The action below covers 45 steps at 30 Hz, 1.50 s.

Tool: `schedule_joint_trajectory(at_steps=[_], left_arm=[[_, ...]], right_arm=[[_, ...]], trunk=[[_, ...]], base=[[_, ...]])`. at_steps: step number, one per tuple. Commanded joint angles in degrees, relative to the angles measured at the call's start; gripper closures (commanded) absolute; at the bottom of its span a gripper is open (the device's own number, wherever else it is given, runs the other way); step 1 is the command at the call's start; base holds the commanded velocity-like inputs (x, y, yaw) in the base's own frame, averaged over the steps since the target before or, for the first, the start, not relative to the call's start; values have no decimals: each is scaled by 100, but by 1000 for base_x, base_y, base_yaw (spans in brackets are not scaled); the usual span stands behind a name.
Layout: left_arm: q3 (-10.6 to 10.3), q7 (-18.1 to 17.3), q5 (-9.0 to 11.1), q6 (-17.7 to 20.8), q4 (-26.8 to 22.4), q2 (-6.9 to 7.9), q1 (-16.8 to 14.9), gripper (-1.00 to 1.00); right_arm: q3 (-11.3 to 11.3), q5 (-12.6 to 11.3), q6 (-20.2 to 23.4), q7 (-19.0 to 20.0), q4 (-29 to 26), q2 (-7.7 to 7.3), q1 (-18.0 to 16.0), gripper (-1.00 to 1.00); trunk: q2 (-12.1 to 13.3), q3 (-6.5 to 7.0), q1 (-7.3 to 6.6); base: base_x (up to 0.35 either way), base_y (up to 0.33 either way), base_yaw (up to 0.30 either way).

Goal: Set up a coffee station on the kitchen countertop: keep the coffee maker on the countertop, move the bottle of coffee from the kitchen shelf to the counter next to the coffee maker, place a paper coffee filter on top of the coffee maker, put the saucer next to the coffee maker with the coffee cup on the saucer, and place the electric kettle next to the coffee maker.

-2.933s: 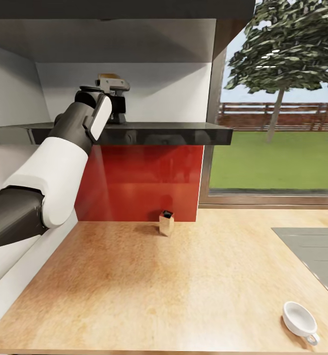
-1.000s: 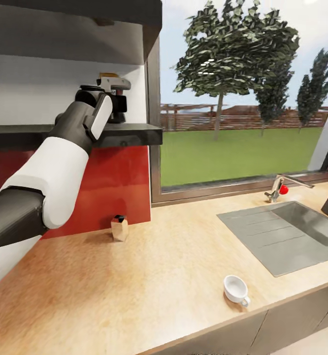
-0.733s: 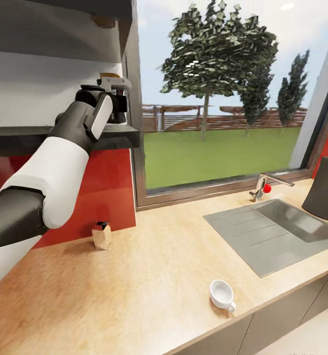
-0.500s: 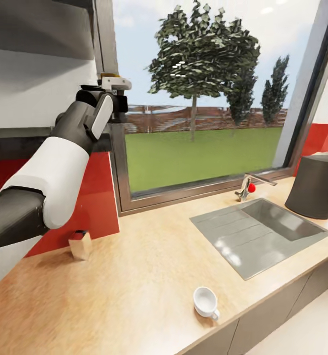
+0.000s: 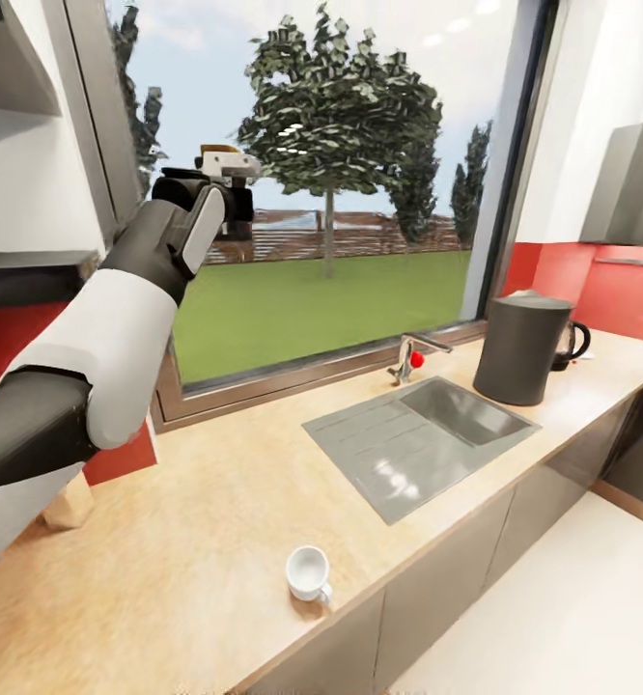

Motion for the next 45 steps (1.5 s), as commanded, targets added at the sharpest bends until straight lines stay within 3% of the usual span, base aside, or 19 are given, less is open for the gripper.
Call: schedule_joint_trajectory(at_steps=[1, 6, 7, 11, 13, 15, 18, 26, 34, 35, 37, 45], left_arm=[[-23, 39, 19, 20, -6, -2, 23, 100], [-32, -16, 20, -16, -14, -60, 374, 100], [-32, -45, 26, -164, -15, -86, 753, 100], [-32, -69, 29, -724, -15, -89, 1348, 100], [-32, -79, 26, -818, -19, -89, 1606, 100], [-37, -89, 21, -1189, -129, -78, 2081, 100], [-52, -136, -10, -1531, -219, -64, 2541, 100], [-96, -503, -37, -2056, -269, -22, 3400, 100], [-91, -540, -38, -2119, -327, -25, 3527, 100], [-93, -543, -41, -2104, -652, -27, 3776, 100], [-117, -543, -41, -2100, -748, -28, 3844, 100], [-493, -536, -40, -2066, -829, -28, 3891, 100]], right_arm=[[49, -60, -10, 7, -3, -2, -1, -100], [43, -67, -12, 2, -7, -2, -1, -100], [36, -62, -18, -4, -11, 5, -1, -100], [28, -61, -26, 1, -52, 7, -4, -100], [26, -60, -27, 1, -151, 7, -7, -100], [25, -60, -27, 1, -242, 7, -8, -100], [25, -60, -31, 1, -260, 7, -9, -100], [18, -83, -54, 1, -513, 7, -9, -100], [8, -94, -54, 1, -596, 7, -9, -100], [8, -93, -54, 1, -601, 7, -9, -100], [7, -90, -54, 1, -623, 7, -9, -100], [11, -77, -54, -1, -729, 7, -9, -100]], trunk=[[-5, 0, 1], [-5, 13, 1], [-5, 14, 1], [-5, 14, 1], [-5, 14, 1], [-5, 14, 1], [-5, 14, 1], [-5, 14, 1], [-5, 14, 1], [-5, 14, 1], [-5, 14, 1], [-5, 14, 1]], base=[[-136, -272, -291], [-138, -272, -286], [-145, -271, -38], [-146, -270, -11], [-149, -263, -2], [-151, -212, -1], [-114, -119, 0], [-23, -17, 0], [0, 0, 0], [237, -117, 0], [258, -135, 0], [276, -158, 0]])
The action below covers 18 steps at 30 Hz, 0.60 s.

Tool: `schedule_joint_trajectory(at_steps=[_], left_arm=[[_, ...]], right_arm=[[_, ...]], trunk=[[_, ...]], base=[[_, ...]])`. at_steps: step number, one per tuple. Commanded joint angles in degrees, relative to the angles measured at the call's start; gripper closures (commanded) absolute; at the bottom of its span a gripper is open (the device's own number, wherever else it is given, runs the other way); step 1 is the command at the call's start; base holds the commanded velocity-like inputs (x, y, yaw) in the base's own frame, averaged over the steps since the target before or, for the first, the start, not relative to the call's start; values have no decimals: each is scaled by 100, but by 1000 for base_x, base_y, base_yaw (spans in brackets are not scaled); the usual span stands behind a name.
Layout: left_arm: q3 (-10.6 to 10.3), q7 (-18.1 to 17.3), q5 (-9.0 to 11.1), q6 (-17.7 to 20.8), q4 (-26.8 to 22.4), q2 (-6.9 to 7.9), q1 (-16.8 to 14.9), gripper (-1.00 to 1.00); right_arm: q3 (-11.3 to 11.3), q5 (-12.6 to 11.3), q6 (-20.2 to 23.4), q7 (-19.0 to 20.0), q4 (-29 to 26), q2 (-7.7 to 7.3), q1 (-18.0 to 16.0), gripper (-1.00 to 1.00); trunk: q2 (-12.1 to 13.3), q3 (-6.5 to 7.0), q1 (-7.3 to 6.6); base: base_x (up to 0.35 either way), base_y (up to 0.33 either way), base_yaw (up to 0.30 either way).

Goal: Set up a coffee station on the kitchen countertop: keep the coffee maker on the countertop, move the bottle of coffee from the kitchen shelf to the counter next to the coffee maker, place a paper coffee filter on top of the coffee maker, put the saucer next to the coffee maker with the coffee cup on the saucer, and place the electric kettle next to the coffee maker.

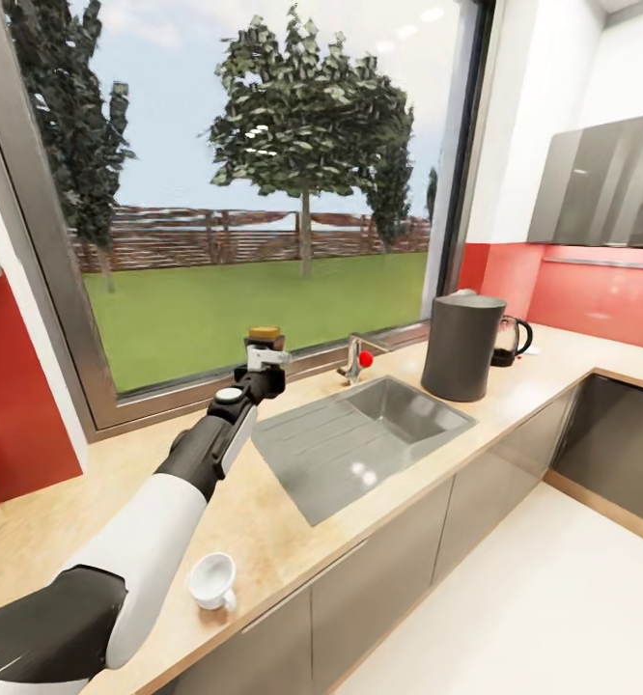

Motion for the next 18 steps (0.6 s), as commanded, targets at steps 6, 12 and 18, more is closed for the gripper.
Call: schedule_joint_trajectory(at_steps=[6, 12, 18], left_arm=[[-73, 51, 19, 28, -11, 2, 0, 100], [-79, 55, 18, 26, -19, 3, 0, 100], [-80, 57, 25, 3, -12, 3, 0, 100]], right_arm=[[48, -45, -18, 1, 2, -11, -1, -100], [50, -43, -18, -6, 3, -12, -1, -100], [50, -43, -18, -7, 11, -12, -1, -100]], trunk=[[-4, -2, 5], [-4, -2, 5], [-4, -2, 5]], base=[[280, -165, 0], [280, -165, 0], [244, -186, 0]])
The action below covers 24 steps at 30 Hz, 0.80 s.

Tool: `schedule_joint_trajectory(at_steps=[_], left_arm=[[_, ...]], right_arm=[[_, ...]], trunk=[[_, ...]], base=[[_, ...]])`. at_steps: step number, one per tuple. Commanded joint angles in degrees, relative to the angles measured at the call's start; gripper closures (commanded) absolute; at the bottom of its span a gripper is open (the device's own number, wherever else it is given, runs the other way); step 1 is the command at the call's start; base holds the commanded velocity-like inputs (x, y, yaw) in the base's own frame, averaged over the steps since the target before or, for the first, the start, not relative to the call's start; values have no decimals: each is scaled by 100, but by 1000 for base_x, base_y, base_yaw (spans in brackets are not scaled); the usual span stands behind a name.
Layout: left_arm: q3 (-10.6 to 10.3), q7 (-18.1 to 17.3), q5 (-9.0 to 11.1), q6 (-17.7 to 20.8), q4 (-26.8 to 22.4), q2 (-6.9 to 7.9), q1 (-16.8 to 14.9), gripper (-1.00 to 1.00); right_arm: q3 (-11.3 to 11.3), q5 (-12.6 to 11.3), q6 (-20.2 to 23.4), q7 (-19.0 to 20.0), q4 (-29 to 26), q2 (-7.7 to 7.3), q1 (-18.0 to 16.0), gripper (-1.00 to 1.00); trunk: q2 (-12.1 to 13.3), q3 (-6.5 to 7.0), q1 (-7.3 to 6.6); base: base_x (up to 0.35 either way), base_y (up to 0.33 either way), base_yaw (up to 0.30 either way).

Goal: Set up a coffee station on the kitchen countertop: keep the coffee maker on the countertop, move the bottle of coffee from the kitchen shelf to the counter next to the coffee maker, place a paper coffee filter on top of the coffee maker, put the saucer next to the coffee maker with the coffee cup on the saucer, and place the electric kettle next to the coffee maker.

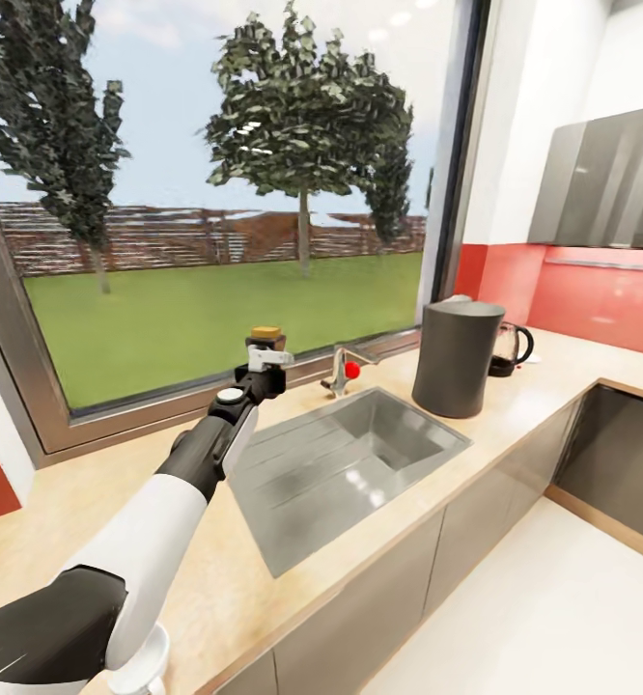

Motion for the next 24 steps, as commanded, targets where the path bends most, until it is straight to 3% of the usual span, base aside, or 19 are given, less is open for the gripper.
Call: schedule_joint_trajectory(at_steps=[1, 24], left_arm=[[-22, 51, 24, 24, -7, 2, 1, 100], [-22, 86, 25, 8, 2, -6, 75, 100]], right_arm=[[45, -61, -17, 7, -3, -3, -1, -100], [63, -52, -17, -1, 15, -12, -1, -100]], trunk=[[-4, -2, 4], [-4, -2, 4]], base=[[194, -215, 0], [166, -233, 0]])
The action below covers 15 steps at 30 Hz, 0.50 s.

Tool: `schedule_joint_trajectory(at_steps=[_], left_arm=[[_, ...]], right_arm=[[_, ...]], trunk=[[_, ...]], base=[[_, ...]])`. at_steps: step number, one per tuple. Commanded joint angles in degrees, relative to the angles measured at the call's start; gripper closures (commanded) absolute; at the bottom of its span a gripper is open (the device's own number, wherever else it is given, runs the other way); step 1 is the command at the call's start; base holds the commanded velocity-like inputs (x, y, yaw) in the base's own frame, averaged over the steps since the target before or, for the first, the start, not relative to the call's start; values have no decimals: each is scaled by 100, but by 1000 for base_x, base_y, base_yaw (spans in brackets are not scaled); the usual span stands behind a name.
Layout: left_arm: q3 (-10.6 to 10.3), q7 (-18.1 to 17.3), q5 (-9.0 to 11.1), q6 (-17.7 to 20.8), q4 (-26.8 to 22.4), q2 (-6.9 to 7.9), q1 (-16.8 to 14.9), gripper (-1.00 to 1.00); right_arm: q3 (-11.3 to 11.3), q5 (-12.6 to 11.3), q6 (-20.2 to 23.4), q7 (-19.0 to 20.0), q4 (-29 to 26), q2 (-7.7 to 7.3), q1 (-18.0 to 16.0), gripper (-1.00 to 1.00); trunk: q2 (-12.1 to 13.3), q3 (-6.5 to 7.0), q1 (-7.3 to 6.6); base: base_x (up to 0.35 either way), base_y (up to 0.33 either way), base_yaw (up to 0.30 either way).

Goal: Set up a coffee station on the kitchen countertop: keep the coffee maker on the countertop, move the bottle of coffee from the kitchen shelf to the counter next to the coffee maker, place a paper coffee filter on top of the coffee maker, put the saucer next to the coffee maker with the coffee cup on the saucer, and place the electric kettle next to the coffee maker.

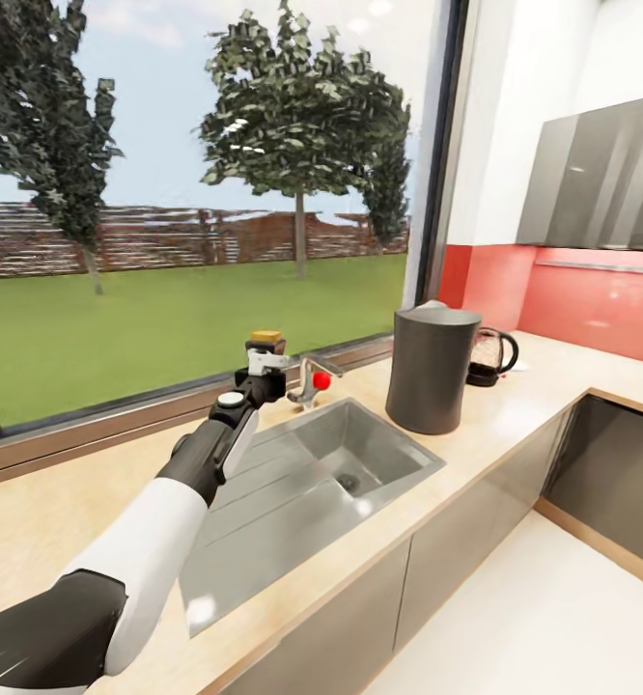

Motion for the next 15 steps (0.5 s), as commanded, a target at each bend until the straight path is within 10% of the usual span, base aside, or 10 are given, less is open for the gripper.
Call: schedule_joint_trajectory(at_steps=[1, 15], left_arm=[[-22, 44, 22, 24, -8, 2, 0, 100], [-22, 39, 26, 10, -11, 2, 94, 100]], right_arm=[[45, -61, -17, 7, -3, -3, -1, -100], [45, -64, -17, 7, -3, -14, -1, -100]], trunk=[[-5, -2, 4], [-5, -2, 4]], base=[[163, -235, 0], [68, -258, 0]])
